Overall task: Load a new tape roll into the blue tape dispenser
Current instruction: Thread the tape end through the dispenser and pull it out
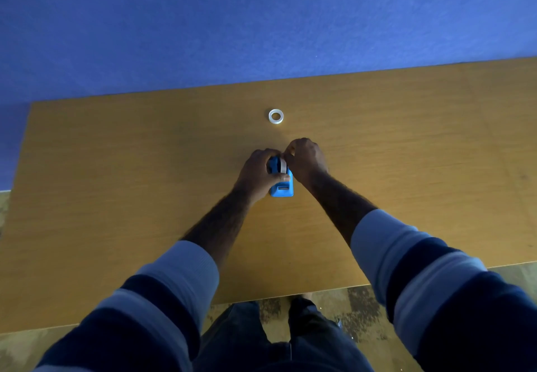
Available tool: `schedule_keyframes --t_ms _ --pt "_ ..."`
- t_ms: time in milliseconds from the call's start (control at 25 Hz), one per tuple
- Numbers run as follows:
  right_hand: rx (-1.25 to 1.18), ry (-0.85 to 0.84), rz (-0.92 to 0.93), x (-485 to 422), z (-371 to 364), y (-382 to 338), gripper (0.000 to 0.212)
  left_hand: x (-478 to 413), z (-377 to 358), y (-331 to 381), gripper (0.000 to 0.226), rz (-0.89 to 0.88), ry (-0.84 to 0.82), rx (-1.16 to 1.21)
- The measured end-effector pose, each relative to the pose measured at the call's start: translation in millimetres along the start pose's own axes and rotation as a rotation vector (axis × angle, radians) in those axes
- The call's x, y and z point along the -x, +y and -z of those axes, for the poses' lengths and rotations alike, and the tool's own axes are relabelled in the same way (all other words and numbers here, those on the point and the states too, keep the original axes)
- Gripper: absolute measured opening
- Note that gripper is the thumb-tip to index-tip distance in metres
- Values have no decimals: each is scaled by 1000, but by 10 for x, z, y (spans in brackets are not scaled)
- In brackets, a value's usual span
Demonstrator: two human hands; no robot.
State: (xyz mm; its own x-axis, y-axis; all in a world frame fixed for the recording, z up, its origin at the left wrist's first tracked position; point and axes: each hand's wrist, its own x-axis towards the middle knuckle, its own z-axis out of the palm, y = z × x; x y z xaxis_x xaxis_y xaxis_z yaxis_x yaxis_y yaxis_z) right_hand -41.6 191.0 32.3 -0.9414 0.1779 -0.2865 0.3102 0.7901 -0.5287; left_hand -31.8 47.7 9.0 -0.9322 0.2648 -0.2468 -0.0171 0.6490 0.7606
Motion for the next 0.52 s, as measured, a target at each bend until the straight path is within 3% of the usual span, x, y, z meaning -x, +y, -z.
schedule_keyframes --t_ms 520 --pt "16 100 27 104 -48 4 14 -39 -41 -16 43 -6 7 -21"
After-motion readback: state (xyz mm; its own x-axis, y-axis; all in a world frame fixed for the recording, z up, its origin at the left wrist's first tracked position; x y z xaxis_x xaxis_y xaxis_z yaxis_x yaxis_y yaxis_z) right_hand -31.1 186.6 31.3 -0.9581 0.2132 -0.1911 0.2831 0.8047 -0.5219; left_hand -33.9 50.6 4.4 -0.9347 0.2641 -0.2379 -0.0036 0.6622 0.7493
